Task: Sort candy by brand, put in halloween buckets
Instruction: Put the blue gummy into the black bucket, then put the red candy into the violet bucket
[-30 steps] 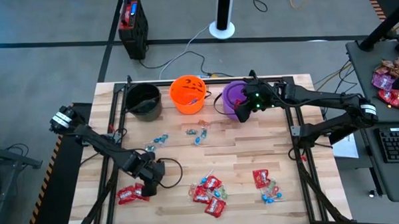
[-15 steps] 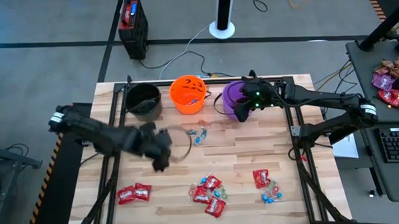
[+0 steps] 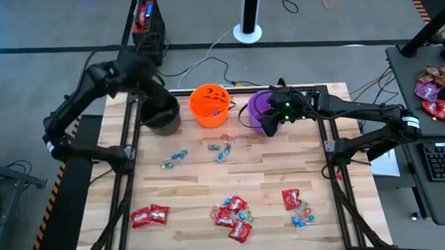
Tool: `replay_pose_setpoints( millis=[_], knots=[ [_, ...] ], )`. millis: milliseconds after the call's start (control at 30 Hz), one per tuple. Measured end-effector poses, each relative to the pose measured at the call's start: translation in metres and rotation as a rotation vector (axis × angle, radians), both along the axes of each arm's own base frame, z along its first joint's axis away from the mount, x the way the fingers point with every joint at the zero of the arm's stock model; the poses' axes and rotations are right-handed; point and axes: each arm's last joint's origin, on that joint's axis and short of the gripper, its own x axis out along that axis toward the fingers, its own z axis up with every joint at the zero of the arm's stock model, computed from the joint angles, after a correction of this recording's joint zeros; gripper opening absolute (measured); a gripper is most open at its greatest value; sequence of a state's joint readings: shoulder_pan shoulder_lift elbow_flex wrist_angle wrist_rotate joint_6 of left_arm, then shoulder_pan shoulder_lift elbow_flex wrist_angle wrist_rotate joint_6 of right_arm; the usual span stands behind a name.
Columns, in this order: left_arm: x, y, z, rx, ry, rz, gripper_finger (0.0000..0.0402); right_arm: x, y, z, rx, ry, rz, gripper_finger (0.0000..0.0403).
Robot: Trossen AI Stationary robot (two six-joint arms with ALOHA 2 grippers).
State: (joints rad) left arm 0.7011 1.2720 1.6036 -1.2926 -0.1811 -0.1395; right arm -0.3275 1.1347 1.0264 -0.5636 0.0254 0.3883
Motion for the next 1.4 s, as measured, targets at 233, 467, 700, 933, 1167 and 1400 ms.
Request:
replay_pose_setpoints(
  millis=[233, 467, 700, 933, 1167, 1400],
  knots=[
    [-0.008, 0.041, -0.044, -0.193, 0.143, -0.027, 0.0000, 0.000, 0.000, 0.000, 0.015, 0.000, -0.003, 0.0201],
    [-0.001, 0.050, -0.081, -0.295, 0.251, -0.051, 0.0022, 0.000, 0.000, -0.001, 0.031, -0.002, -0.016, 0.0201],
    [-0.001, 0.050, -0.095, -0.318, 0.285, -0.068, 0.0063, 0.000, 0.002, -0.001, 0.081, -0.018, -0.001, 0.0201],
    [0.003, 0.055, -0.086, -0.239, 0.242, -0.089, 0.0077, 0.000, 0.004, 0.000, 0.154, -0.041, 0.010, 0.0201],
    [0.002, 0.052, -0.066, -0.178, 0.195, -0.096, 0.0082, 0.003, 0.021, -0.001, 0.395, -0.061, 0.068, 0.0201],
    [0.000, 0.010, -0.015, -0.010, -0.082, -0.144, 0.0082, -0.006, 0.083, -0.012, 0.832, 0.213, 0.030, 0.0201]
  ],
)
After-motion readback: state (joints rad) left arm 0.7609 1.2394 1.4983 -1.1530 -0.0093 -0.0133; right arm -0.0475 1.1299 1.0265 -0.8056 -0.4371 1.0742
